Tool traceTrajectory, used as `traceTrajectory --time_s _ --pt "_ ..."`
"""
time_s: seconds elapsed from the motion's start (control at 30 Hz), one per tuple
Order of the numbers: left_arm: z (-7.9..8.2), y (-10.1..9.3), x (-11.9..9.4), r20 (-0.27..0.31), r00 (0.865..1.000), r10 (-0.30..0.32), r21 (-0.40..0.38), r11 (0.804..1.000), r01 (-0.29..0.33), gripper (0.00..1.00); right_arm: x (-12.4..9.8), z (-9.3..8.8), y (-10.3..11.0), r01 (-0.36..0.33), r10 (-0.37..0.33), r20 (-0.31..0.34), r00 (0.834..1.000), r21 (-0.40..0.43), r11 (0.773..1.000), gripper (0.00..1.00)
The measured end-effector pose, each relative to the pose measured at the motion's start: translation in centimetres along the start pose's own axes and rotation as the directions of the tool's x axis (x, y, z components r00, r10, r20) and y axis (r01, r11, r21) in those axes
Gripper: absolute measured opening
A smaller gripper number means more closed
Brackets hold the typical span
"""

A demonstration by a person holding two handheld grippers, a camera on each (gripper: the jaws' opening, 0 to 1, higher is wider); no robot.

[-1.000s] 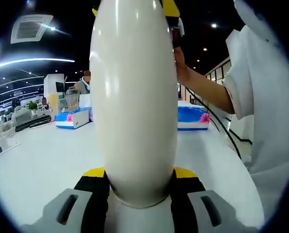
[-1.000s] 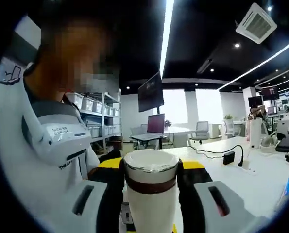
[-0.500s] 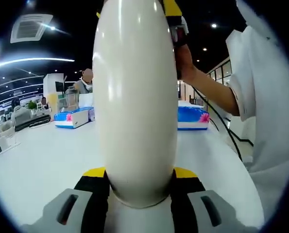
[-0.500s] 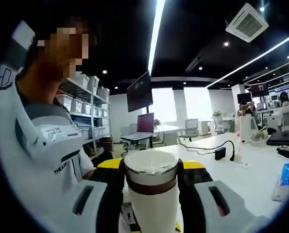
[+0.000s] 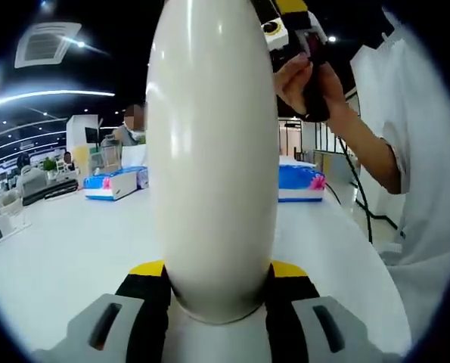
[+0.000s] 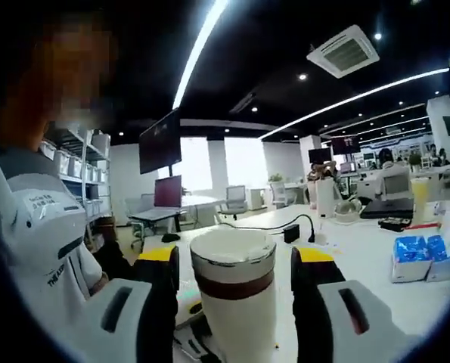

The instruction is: Grasp the water cup twist off the cup lid place the cup lid on the table

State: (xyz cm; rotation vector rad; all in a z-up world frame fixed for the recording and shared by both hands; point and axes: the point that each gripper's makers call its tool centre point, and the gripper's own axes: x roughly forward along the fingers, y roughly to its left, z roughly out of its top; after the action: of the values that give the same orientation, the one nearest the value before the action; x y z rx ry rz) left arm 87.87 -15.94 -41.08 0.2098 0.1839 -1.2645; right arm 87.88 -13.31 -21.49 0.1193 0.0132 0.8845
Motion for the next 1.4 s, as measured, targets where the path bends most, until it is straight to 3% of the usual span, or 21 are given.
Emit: traceTrajectory --time_s 0.1,0.2,0.27,0.4,0.5,0.57,0.67,1.17,1.4 --pt "0.0 0.0 0.0 -0.001 1.000 -0.001 0.000 1.000 0.001 0.50 -0.1 -0.2 -0.2 0.103 -0.103 0.000 0.995 -0.035 0.994 0.62" --pt "0.0 0.0 0.0 -0.001 1.000 0.000 -0.001 1.000 0.000 0.50 -0.2 -0.7 -0.4 0.209 -0.215 -0.039 0.976 -0.112 0.971 0.65" --pt "0.0 0.0 0.0 0.000 1.000 0.000 -0.003 1.000 0.000 0.50 -0.1 -0.1 -0.3 0.253 -0.256 -0.007 0.967 -0.134 0.958 0.65" --pt "0.0 0.0 0.0 0.001 1.000 0.001 -0.005 1.000 -0.001 0.50 -0.1 -0.2 -0.3 0.350 -0.359 -0.021 0.933 -0.176 0.920 0.65" --pt "0.0 0.1 0.0 0.001 1.000 0.003 -0.006 1.000 -0.003 0.50 0.3 0.1 0.2 0.377 -0.384 -0.008 0.923 -0.172 0.910 0.67" --pt "0.0 0.1 0.0 0.000 1.000 0.004 -0.006 1.000 -0.004 0.50 0.4 0.1 0.0 0.412 -0.420 -0.008 0.907 -0.186 0.892 0.69" --pt "0.0 0.1 0.0 0.001 1.000 0.006 -0.006 1.000 -0.006 0.50 0.3 0.1 -0.6 0.487 -0.496 0.003 0.868 -0.199 0.851 0.69" --pt "-0.1 0.2 -0.1 0.001 1.000 0.012 -0.005 1.000 -0.012 0.50 0.0 0.4 -0.7 0.542 -0.543 0.052 0.838 -0.188 0.819 0.53" --pt "-0.1 0.2 -0.1 0.002 1.000 0.011 -0.006 1.000 -0.011 0.50 -0.1 0.4 -1.0 0.541 -0.539 0.060 0.840 -0.177 0.822 0.48"
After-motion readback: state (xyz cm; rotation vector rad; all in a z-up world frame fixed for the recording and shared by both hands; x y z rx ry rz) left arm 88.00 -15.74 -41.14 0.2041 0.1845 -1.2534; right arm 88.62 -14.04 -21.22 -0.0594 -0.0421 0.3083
